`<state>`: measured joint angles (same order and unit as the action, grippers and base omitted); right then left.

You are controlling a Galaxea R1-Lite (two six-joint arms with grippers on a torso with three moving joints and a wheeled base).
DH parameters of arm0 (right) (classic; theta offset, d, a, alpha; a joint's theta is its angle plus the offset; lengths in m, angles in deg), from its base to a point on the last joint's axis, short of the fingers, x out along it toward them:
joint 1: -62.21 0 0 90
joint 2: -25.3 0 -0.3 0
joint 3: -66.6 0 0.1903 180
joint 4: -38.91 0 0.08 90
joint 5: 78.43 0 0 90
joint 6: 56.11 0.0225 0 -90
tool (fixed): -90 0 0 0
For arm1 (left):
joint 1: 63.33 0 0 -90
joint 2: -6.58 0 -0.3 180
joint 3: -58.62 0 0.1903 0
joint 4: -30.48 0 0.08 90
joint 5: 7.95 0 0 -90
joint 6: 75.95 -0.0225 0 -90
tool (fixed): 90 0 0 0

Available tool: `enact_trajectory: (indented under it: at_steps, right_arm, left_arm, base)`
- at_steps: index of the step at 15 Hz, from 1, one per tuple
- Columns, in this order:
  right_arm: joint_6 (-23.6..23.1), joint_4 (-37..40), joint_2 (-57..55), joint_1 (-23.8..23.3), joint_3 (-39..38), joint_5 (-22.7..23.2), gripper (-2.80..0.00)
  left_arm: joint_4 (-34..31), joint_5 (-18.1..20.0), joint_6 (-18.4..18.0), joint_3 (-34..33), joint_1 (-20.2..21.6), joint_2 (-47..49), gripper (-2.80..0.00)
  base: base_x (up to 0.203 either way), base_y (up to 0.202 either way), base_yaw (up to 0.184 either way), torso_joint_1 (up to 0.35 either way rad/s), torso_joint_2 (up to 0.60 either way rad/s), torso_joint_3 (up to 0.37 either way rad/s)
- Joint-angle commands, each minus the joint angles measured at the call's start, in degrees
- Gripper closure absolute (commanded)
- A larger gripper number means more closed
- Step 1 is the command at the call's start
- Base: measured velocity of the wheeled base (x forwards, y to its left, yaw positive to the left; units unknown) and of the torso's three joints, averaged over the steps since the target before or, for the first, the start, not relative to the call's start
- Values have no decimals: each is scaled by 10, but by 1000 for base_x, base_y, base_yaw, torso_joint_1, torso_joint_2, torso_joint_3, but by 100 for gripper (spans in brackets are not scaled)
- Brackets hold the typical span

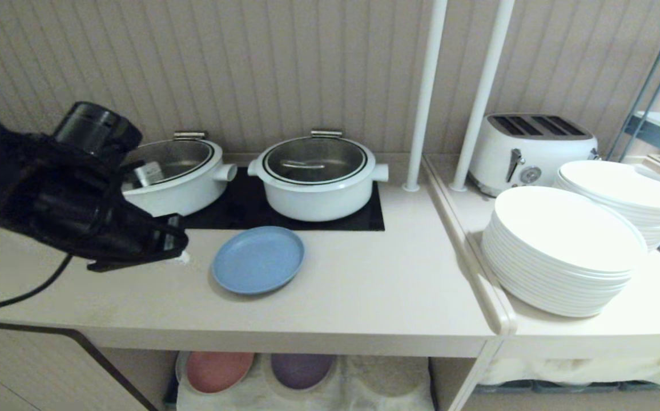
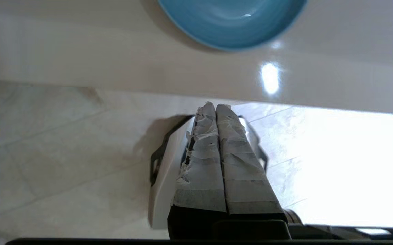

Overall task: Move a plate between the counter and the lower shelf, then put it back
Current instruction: Pick up the plate

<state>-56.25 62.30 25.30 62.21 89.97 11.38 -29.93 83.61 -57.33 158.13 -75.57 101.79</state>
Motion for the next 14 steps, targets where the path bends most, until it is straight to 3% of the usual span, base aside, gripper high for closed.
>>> enact_trajectory:
  at_steps: [1,6,12,13,14]
  right_arm:
    - [0,1,0,0,0,0,0]
    - [0,0,0,0,0,0,0]
    - [0,0,-1,0,0,0,0]
    - [0,0,-1,0,0,0,0]
    - [0,0,0,0,0,0,0]
  left_arm:
    - [-12,-19,4,41,-9,80,0]
    - [-37,-96,7,121,-8,178,0]
    - [-38,-104,11,144,-2,217,0]
    - [-38,-104,11,154,-2,226,-280]
    - [-37,-104,12,165,-2,234,-280]
  base:
    - [0,0,0,0,0,0]
    - [0,0,0,0,0,0]
    - [0,0,0,0,0,0]
    - [0,0,0,0,0,0]
    - [0,0,0,0,0,0]
